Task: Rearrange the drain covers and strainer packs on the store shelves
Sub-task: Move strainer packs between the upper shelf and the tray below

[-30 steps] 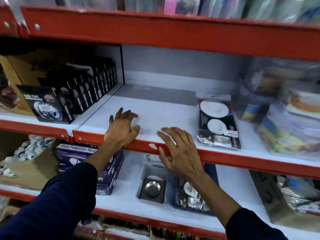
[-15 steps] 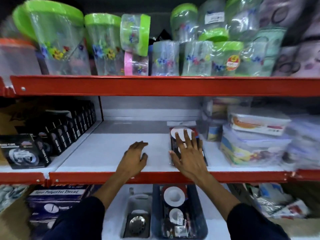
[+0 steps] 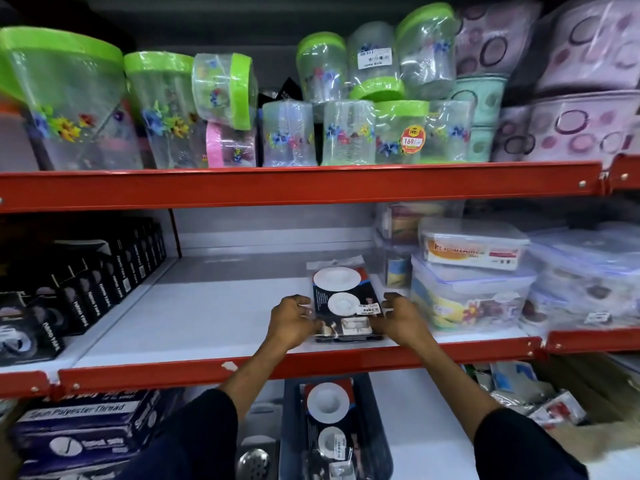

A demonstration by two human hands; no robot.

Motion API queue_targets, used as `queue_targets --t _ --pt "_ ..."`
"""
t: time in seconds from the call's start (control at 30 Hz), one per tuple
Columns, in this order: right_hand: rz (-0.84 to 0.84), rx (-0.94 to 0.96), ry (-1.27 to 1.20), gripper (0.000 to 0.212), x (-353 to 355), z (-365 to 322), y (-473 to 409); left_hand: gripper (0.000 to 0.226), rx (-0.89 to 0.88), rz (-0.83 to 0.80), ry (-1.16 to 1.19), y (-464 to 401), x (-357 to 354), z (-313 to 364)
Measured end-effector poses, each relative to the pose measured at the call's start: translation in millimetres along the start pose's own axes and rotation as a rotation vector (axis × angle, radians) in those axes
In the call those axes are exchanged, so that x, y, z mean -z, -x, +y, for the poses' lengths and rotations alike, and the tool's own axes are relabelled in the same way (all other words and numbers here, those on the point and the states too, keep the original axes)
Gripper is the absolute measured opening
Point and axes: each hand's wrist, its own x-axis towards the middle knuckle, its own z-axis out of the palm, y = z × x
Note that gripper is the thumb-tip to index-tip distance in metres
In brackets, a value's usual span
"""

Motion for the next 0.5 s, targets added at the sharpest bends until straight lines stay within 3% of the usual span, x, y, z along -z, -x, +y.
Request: queue_targets --t 0.13,0.23,0.33,0.5 --pt "-0.039 -0.092 -0.279 0.075 7 5 9 0.068 0.009 -0.016 0.143 20 15 -3" --pt "-0.118 -0.047 -0.42 0.059 18 10 30 0.065 0.009 -0.058 0.197 47 28 -9" --pt "-0.315 0.002 -0.509 0.046 26 17 58 0.058 0.025 -0.129 0.217 75 36 -24" --pt "-0.519 -0.058 -0.432 0.043 11 47 93 0.044 0.068 -0.152 0.124 109 19 -65"
